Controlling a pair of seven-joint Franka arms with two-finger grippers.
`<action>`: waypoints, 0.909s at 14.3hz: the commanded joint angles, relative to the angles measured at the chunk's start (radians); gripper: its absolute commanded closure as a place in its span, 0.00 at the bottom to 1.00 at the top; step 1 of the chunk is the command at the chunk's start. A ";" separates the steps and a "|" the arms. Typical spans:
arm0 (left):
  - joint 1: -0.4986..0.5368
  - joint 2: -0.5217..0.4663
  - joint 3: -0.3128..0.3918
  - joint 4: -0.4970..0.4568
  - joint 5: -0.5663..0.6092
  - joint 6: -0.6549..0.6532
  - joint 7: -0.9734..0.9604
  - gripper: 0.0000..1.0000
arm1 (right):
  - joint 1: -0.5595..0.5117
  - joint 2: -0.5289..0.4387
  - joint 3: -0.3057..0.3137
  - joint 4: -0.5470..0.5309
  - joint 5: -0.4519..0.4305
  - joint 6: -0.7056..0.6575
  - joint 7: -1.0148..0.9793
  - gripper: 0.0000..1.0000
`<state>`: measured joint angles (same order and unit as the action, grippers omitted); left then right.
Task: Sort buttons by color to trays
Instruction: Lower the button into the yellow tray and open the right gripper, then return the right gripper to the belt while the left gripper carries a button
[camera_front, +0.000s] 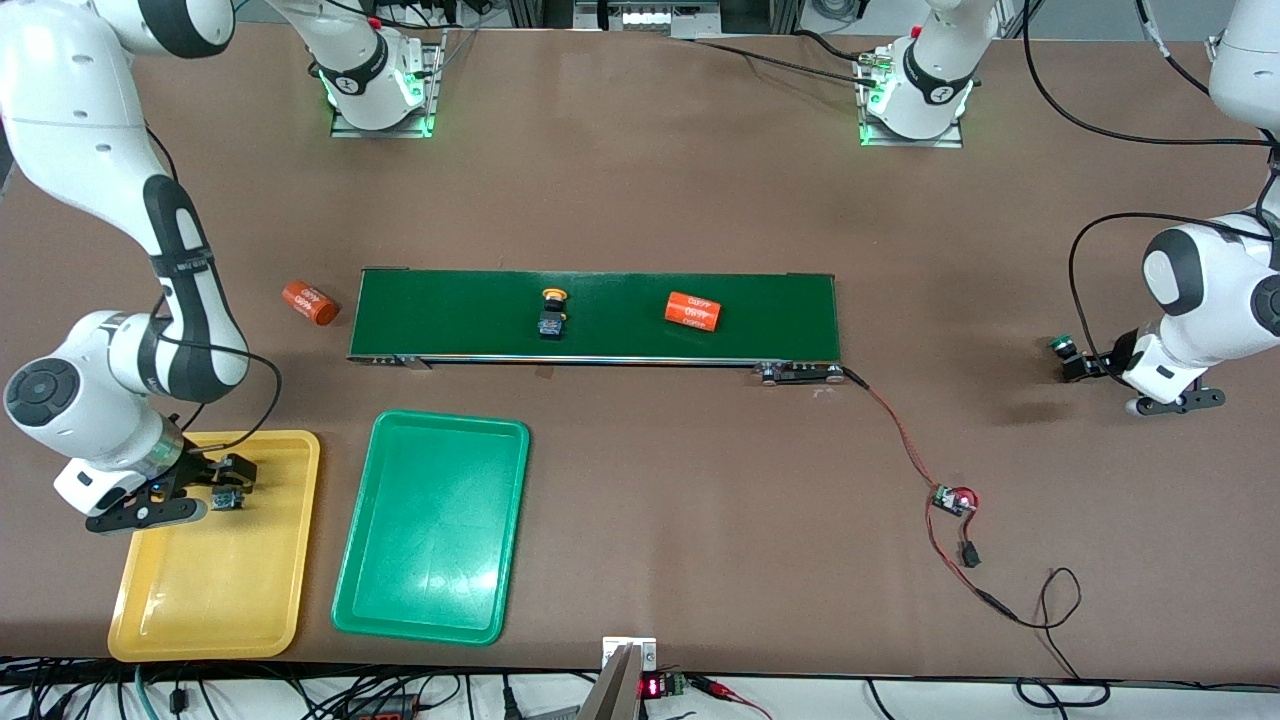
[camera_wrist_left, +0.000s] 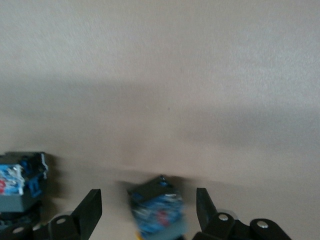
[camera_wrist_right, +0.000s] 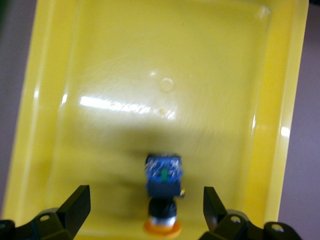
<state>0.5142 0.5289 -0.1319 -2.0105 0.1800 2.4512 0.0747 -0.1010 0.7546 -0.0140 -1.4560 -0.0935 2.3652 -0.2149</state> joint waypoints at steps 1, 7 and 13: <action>0.006 -0.021 -0.002 -0.013 -0.045 -0.026 0.025 0.15 | 0.032 -0.156 -0.004 -0.099 0.003 -0.148 0.072 0.00; 0.007 -0.007 0.000 -0.013 -0.047 -0.026 0.030 0.59 | 0.113 -0.414 0.009 -0.295 0.088 -0.299 0.288 0.00; -0.020 -0.065 -0.026 0.024 -0.045 -0.119 0.016 0.88 | 0.132 -0.600 0.193 -0.487 0.123 -0.301 0.524 0.00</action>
<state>0.5130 0.5208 -0.1357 -2.0093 0.1576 2.4205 0.0754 0.0314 0.2224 0.1172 -1.8635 0.0232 2.0588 0.2074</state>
